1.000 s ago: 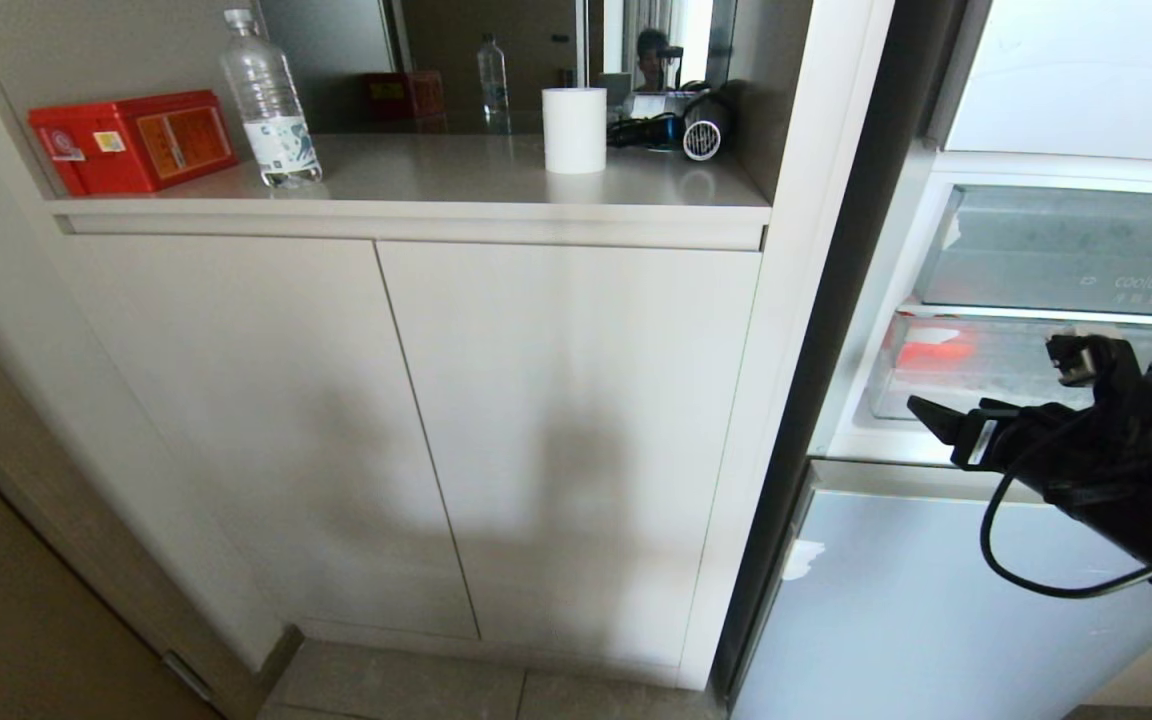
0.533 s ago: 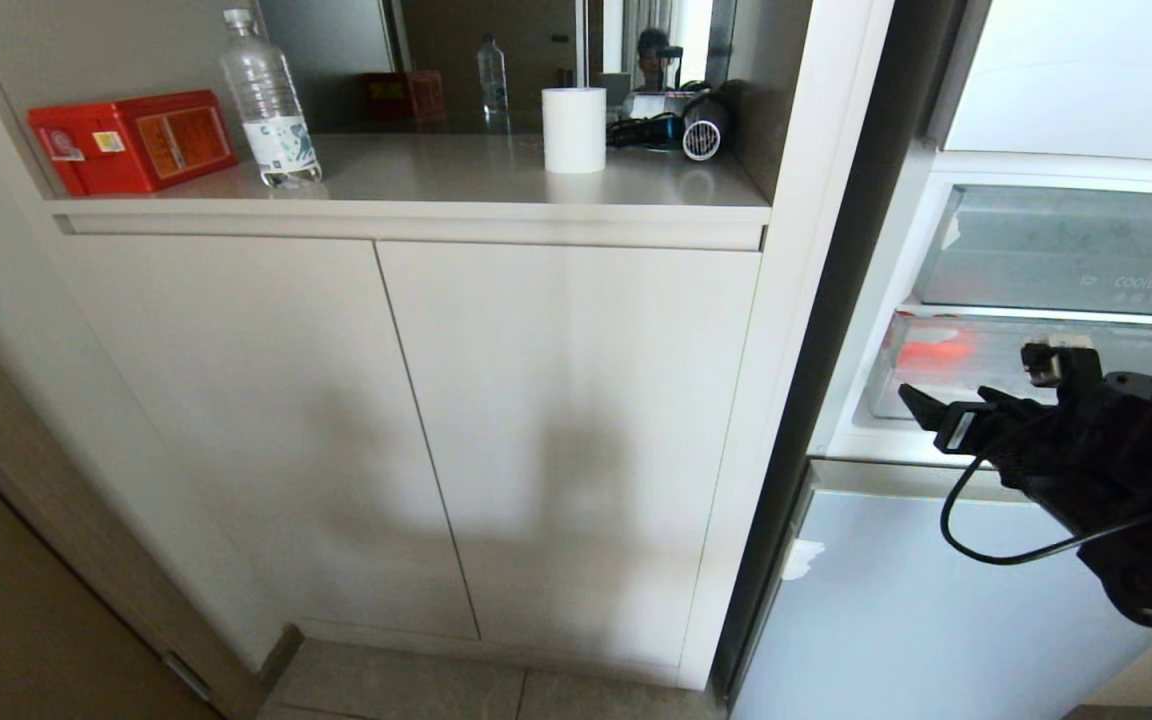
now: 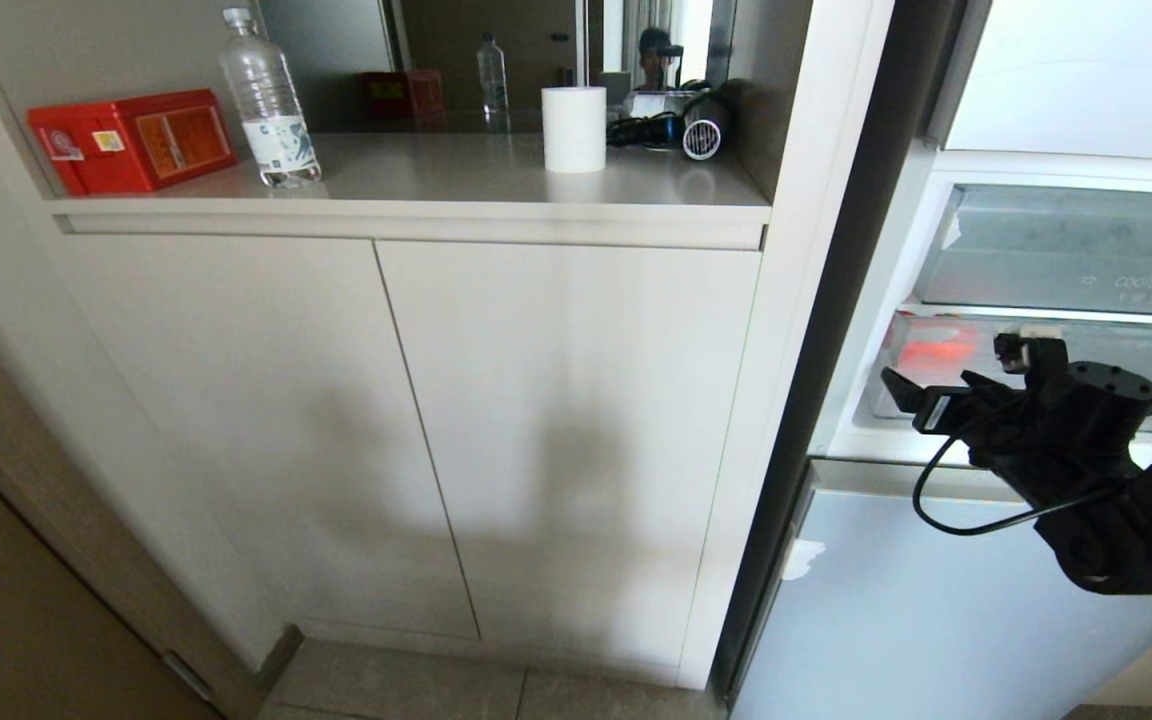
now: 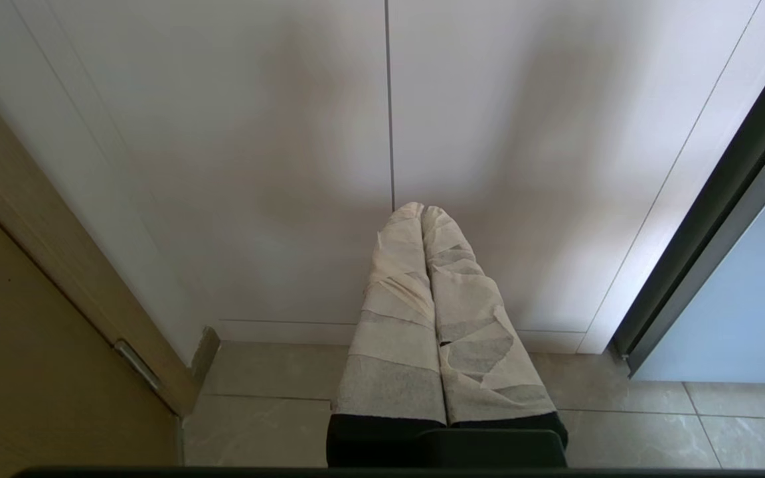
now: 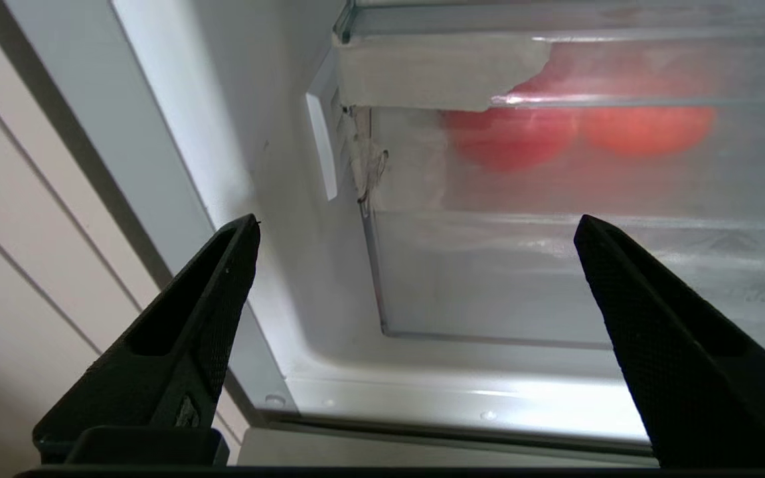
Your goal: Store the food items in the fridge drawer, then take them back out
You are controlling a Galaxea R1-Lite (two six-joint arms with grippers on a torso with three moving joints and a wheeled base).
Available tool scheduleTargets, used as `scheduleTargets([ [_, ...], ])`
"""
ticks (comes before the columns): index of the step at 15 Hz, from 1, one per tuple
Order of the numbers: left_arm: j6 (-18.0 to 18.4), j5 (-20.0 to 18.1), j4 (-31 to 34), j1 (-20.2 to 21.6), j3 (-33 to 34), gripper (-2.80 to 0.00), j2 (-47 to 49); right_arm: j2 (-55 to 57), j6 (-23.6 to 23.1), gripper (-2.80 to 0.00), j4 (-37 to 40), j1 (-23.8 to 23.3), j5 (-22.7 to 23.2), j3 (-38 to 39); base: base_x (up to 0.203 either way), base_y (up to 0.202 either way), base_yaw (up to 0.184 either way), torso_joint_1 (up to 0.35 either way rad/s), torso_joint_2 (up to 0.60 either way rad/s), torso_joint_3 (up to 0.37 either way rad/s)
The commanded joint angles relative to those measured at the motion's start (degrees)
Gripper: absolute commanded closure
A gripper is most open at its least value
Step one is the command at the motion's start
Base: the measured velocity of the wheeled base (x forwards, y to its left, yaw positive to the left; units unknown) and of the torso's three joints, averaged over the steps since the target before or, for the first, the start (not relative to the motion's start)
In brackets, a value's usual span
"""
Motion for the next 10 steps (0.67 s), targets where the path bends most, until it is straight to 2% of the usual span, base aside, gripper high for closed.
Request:
scheduleTargets([
  [1,0.0,0.0,0.0,0.0,0.0,0.0,0.0,0.3,0.0,-2.8,-0.4,0.0,0.0,-1.2,0.0,0.0,0.0,0.0,0.0,0.0],
  [10,0.0,0.0,0.0,0.0,0.0,0.0,0.0,0.8,0.1,-2.8,1.5,0.0,-0.2,-4.8,0.0,0.0,0.0,0.0,0.0,0.0],
])
